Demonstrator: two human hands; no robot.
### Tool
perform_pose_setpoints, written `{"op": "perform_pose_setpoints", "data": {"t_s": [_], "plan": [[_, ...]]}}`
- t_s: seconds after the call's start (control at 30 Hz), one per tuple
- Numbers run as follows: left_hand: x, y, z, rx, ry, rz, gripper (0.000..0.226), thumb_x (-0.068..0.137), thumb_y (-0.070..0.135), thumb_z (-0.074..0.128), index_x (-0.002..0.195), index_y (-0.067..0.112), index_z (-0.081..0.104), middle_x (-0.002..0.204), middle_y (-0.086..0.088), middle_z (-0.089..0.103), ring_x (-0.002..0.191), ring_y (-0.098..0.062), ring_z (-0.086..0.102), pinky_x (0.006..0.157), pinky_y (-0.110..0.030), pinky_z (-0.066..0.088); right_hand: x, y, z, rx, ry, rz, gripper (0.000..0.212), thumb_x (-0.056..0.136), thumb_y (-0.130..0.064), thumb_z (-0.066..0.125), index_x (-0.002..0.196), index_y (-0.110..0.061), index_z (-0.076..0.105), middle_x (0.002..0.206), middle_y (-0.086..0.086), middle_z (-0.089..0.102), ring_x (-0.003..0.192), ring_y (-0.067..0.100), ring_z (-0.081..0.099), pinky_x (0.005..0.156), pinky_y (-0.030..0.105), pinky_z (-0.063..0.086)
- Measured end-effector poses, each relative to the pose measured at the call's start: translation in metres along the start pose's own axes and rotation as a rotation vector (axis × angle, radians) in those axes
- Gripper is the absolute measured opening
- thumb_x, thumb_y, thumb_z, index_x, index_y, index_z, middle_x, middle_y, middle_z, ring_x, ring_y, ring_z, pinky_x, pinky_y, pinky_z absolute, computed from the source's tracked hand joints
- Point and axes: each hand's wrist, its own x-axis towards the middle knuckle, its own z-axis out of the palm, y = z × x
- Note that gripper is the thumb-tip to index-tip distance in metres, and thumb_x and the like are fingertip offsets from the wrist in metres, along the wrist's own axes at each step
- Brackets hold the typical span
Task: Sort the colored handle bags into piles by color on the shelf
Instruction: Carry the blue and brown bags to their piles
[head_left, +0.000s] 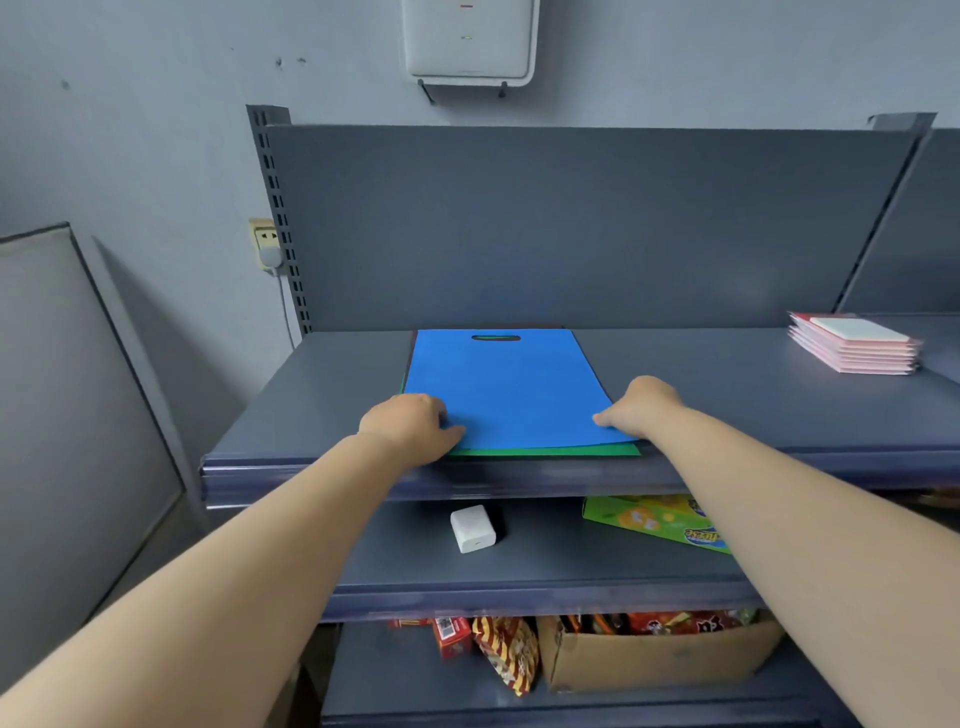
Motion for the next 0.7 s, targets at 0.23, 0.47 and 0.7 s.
{"op": "perform_pose_setpoints", "data": {"t_s": [0.23, 0.47, 0.7], "plan": [[0.008, -0.005, -0.004, -0.086, -0.040, -0.041, 0.035, 0.094, 0.040, 0.049, 0.120, 0.019, 0.059, 0.122, -0.001, 0.058, 0.110, -0.022, 0.052, 0.088, -0.031, 0.046, 0.013, 0.001, -0.013, 0.027, 0.133, -0.002, 0.043, 0.086, -0.024, 0.068, 0.061, -0.010, 0.036, 0.064, 0.004, 0.042, 0.055, 0.017, 0.042, 0.043, 0.025, 0.027], [0.015, -0.018, 0.000, -0.253, 0.037, -0.231, 0.037, 0.078, 0.043, 0.074, 0.096, 0.013, 0.061, 0.099, -0.004, 0.060, 0.092, -0.024, 0.054, 0.073, -0.029, 0.045, 0.021, 0.014, -0.019, 0.017, 0.237, -0.027, 0.038, 0.086, 0.005, 0.050, 0.057, -0.009, 0.031, 0.061, 0.006, 0.035, 0.053, 0.019, 0.033, 0.042, 0.025, 0.021], [0.027, -0.025, 0.000, -0.340, 0.032, -0.404, 0.051, 0.075, 0.036, 0.079, 0.062, 0.010, 0.036, 0.062, -0.005, 0.041, 0.064, -0.025, 0.043, 0.056, -0.027, 0.032, 0.025, 0.025, -0.026, 0.050, 0.276, 0.010, 0.038, 0.083, 0.014, 0.041, 0.057, -0.010, 0.026, 0.060, 0.005, 0.029, 0.051, 0.016, 0.025, 0.042, 0.027, 0.018]]}}
